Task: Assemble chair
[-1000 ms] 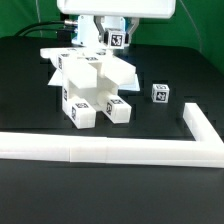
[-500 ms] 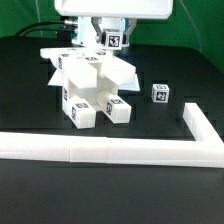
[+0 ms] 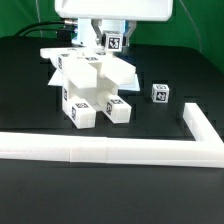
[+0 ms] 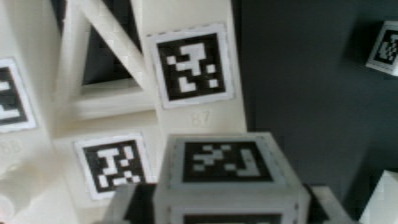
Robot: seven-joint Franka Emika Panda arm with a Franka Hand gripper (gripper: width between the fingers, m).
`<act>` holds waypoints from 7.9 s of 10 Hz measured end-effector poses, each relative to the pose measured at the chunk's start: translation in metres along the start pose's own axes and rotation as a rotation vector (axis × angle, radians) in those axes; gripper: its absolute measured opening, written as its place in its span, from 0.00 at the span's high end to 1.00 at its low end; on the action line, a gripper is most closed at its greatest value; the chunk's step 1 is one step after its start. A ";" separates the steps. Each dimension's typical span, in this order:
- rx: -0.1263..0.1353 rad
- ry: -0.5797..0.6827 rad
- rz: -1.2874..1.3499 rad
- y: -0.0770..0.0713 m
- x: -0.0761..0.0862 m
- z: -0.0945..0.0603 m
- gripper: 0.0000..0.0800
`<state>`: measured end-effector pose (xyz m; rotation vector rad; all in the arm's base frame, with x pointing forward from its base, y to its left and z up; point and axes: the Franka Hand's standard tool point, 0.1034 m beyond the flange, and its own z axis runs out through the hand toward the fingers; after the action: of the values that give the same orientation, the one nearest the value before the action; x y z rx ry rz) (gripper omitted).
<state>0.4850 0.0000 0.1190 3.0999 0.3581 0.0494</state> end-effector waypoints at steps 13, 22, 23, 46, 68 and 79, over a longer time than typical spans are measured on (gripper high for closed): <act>-0.008 0.006 0.012 0.000 -0.001 0.007 0.67; -0.012 0.016 0.025 0.001 0.001 0.007 0.67; -0.012 0.016 0.031 0.001 0.001 0.007 0.67; 0.064 0.019 0.773 -0.005 0.003 0.008 0.19; 0.047 0.054 0.230 -0.005 0.007 0.009 0.67; 0.079 0.051 0.977 -0.007 0.011 0.008 0.67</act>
Offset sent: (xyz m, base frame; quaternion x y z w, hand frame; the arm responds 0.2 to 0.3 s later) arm -0.0006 0.0018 -0.0011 0.0016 0.0095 0.0026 1.0000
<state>0.4949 0.0091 0.1107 2.9954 -1.1729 0.1256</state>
